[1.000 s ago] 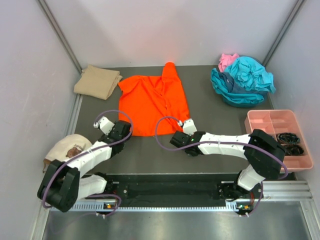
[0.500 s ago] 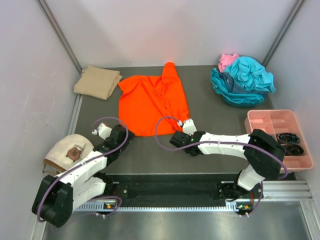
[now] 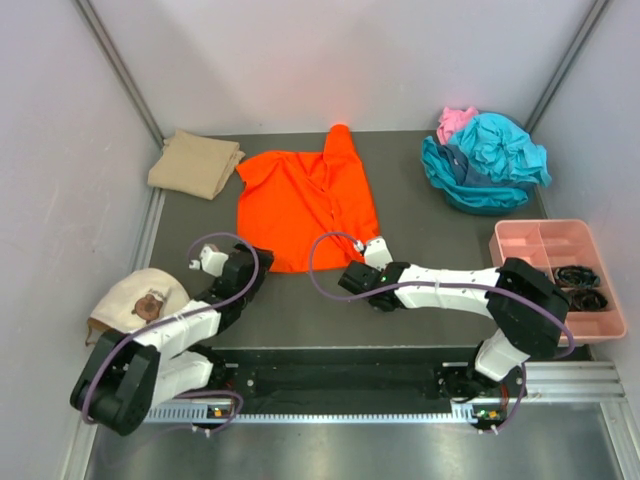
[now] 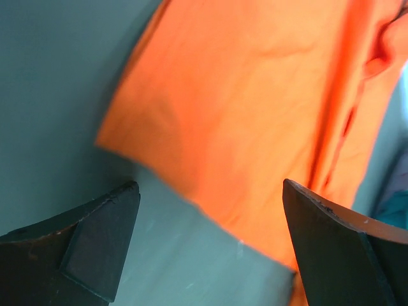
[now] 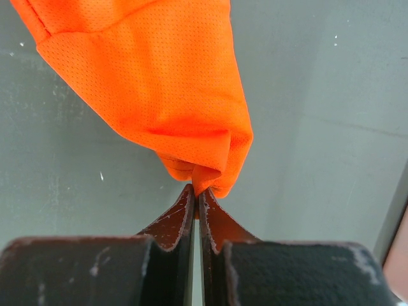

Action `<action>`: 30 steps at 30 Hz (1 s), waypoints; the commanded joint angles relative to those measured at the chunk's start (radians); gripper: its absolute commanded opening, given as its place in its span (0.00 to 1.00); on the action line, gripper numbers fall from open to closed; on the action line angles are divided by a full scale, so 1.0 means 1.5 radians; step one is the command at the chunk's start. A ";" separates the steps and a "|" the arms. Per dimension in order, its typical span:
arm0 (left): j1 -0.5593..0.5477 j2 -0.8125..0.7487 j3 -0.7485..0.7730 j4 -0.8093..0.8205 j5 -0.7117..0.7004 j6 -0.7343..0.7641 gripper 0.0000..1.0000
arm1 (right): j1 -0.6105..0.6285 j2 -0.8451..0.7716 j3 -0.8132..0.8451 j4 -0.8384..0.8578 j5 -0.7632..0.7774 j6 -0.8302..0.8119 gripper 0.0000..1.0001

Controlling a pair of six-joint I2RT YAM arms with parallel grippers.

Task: Fold and stack the t-shirts
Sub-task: Flatten out the tshirt

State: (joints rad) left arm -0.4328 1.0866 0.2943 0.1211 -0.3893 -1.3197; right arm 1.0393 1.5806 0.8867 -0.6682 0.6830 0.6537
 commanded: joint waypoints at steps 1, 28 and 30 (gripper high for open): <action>0.000 0.072 -0.034 0.142 -0.015 -0.048 0.99 | -0.004 -0.002 0.034 -0.007 0.009 -0.008 0.00; 0.018 -0.011 -0.060 0.006 -0.206 -0.068 0.99 | -0.003 -0.006 0.028 -0.011 0.009 -0.004 0.00; 0.018 0.004 -0.048 -0.001 -0.192 -0.069 0.99 | -0.003 -0.006 0.028 -0.008 0.009 -0.004 0.00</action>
State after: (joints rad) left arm -0.4145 1.0534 0.2199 0.1665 -0.6827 -1.4158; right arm 1.0393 1.5803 0.8867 -0.6811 0.6842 0.6472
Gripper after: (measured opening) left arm 0.987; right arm 0.010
